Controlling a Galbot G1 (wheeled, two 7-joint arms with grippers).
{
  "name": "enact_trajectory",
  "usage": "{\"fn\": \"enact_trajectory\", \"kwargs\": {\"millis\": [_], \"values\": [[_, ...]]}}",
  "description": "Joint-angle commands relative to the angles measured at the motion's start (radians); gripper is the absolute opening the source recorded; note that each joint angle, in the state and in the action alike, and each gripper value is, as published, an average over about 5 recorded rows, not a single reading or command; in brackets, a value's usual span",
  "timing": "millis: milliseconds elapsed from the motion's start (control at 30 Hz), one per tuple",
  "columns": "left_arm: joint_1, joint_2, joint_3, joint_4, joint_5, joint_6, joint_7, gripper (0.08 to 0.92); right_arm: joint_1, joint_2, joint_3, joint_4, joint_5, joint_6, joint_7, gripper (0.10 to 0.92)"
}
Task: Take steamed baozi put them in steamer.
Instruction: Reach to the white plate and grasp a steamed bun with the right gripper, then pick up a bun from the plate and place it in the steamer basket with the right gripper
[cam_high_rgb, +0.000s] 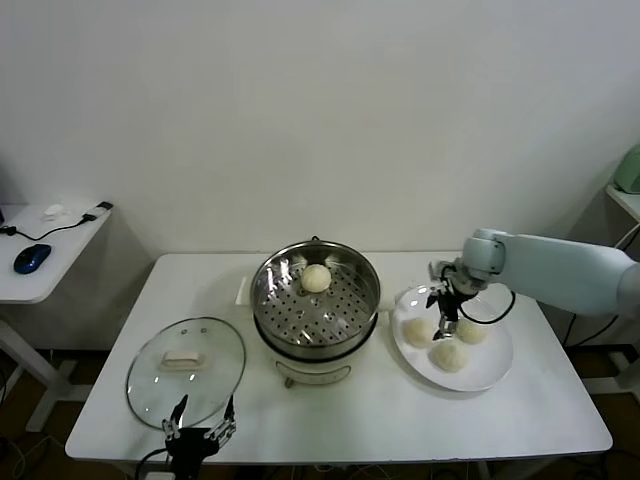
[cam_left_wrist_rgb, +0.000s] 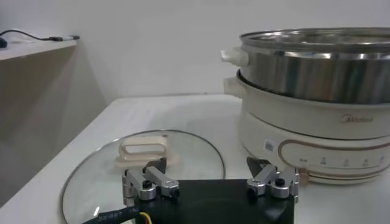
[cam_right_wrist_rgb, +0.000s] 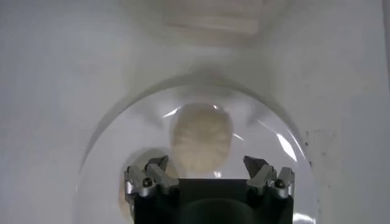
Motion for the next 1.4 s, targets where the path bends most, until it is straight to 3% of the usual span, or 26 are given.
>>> {"fn": "enact_trajectory", "kwargs": {"millis": [33,200,467,633,900,1100,1267,1400], "values": [[0.0,0.002,0.001,0.001,-0.001,0.0,0.0,0.823,-0.093,0.053,0.063,-0.065,-0.003,-0.034,0.015,0.823],[-0.004,0.002,0.004,0.002,-0.002,0.002,0.001,0.823,-0.087,0.055,0.06,-0.069,-0.006,-0.033,0.008,0.813],[0.0,0.002,0.008,-0.001,-0.003,0.004,0.001,0.823,-0.071,0.048,0.061,-0.061,-0.019,-0.026,-0.014,0.67],[0.006,0.0,0.011,-0.009,0.0,0.006,0.0,0.823,-0.038,0.037,0.062,-0.042,-0.033,-0.014,-0.028,0.623],[0.015,0.002,0.012,-0.034,0.004,0.011,-0.001,0.823,0.318,-0.006,-0.065,0.028,0.005,0.042,-0.185,0.611],[0.017,0.006,0.02,-0.055,0.008,0.018,0.002,0.823,0.634,0.056,-0.166,0.1,0.235,0.033,-0.269,0.611],[0.017,0.01,0.024,-0.068,0.008,0.021,0.004,0.823,0.742,0.19,-0.137,0.236,0.457,-0.055,-0.194,0.611],[0.026,0.016,0.025,-0.081,0.005,0.017,0.003,0.823,0.7,0.314,-0.088,0.3,0.547,-0.116,-0.099,0.611]]}}
